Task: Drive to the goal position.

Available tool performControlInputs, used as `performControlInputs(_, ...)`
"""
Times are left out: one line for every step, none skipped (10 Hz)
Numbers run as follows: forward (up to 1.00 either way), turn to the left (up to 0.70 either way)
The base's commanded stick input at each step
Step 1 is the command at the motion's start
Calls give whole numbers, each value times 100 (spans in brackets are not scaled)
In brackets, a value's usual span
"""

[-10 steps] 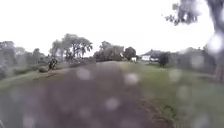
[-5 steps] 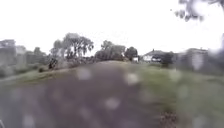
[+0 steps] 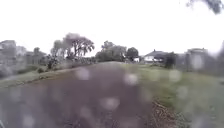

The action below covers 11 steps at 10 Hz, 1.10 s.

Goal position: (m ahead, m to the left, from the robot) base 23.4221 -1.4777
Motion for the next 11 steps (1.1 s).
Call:
performControlInputs(0,0)
performControlInputs(5,0)
performControlInputs(5,0)
performControlInputs(6,0)
performControlInputs(8,0)
performControlInputs(12,0)
performControlInputs(17,0)
performControlInputs(100,0)
performControlInputs(100,0)
performControlInputs(100,0)
performControlInputs(100,0)
